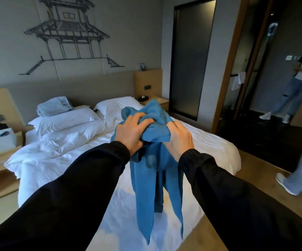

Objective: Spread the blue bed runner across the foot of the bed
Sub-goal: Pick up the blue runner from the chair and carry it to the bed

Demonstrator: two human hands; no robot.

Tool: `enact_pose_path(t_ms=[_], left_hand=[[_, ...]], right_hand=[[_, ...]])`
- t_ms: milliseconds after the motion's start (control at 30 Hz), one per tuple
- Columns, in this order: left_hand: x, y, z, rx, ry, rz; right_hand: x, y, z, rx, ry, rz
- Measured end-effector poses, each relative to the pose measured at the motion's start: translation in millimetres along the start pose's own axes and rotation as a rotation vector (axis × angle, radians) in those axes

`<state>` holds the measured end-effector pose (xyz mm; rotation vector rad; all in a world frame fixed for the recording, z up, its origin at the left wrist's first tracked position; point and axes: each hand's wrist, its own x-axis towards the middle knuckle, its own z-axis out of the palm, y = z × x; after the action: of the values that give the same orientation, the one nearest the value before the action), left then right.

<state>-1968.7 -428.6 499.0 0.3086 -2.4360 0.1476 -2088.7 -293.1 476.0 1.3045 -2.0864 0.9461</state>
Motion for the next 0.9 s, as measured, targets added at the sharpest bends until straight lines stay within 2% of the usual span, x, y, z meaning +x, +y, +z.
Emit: enact_pose_path(t_ms=[167, 267, 700, 900], left_hand=[[70, -49, 34, 0.08, 0.035, -0.016], [91, -74, 64, 0.106, 0.017, -0.049], [115, -142, 278, 0.142, -0.29, -0.384], [120, -151, 356, 0.12, -0.338, -0.585]], right_hand=[[83, 36, 55, 0.068, 0.008, -0.042], [115, 60, 94, 0.088, -0.046, -0.083], [163, 208, 317, 0.282, -0.501, -0.226], [173, 262, 381, 0.251, -0.64, -0.264]])
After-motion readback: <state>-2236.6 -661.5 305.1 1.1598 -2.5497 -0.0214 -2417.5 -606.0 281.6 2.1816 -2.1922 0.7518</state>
